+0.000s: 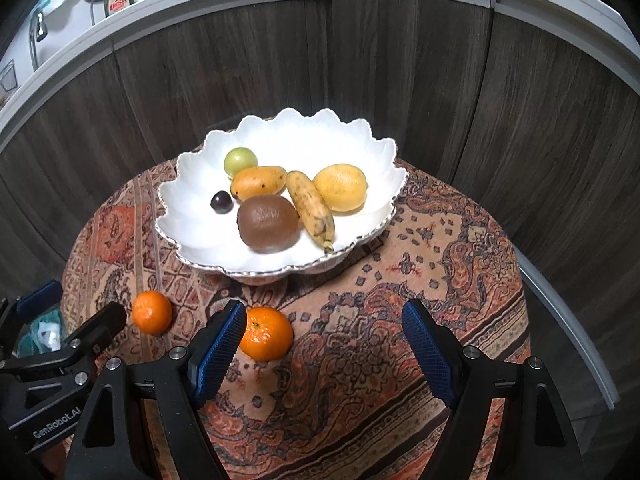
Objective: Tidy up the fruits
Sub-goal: 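Withdraw both tools from the bowl back over the remaining fruits, then grasp the small tan round fruit with the left tool while the right tool grasps a dark plum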
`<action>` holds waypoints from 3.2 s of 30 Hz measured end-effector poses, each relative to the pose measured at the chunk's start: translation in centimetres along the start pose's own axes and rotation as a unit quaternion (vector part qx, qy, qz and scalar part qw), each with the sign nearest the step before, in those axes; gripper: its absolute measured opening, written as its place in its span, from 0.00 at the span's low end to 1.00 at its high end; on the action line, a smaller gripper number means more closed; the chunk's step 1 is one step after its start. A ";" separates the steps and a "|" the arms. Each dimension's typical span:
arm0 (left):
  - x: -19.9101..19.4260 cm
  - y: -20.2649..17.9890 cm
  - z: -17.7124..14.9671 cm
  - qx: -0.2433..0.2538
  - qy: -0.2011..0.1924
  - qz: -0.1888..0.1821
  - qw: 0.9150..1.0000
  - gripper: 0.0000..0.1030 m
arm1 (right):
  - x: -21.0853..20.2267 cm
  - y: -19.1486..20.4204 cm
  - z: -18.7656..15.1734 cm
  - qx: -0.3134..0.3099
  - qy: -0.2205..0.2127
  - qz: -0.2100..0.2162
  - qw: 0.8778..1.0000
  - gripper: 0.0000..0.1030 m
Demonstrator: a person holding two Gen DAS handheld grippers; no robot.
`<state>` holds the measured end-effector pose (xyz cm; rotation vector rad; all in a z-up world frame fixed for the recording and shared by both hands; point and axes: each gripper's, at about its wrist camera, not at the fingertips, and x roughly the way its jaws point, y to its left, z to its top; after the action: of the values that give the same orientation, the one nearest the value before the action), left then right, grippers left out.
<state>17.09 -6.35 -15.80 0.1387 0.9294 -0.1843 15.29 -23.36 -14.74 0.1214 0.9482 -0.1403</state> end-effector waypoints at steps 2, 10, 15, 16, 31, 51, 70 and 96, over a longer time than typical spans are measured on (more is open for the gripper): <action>0.4 -0.4 -0.4 0.002 0.004 0.000 1.000 0.89 | 0.3 -0.3 -0.3 0.001 0.004 -0.001 1.000 0.78; 2.6 -2.4 -2.0 0.012 0.023 -0.021 0.999 0.86 | 1.6 -2.2 -2.1 0.018 0.022 -0.005 1.000 0.78; 4.3 -3.6 -2.7 0.027 0.042 -0.025 0.998 0.74 | 2.5 -3.0 -3.0 0.028 0.030 -0.003 0.999 0.78; 4.6 -3.8 -2.9 0.029 0.046 -0.025 0.998 0.72 | 2.6 -3.1 -3.1 0.028 0.030 -0.003 0.999 0.78; 7.1 -5.1 -3.7 0.044 0.074 -0.034 0.996 0.41 | 3.9 -3.3 -3.7 0.037 0.042 0.007 0.998 0.78; 6.4 -3.7 -4.4 0.013 0.063 -0.043 0.997 0.23 | 3.7 -2.4 -3.7 0.020 0.040 0.005 0.999 0.78; 2.9 4.4 -4.6 -0.047 0.029 0.015 0.998 0.23 | 3.0 6.3 -1.7 -0.092 0.025 0.056 0.994 0.78; 4.6 8.2 -4.4 -0.103 0.041 0.009 0.994 0.23 | 9.9 13.1 -1.3 -0.253 0.160 0.014 0.954 0.45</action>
<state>18.13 2.09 -21.76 -0.0369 1.0224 -0.0654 22.19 -10.88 -23.01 -0.3254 1.2768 0.1568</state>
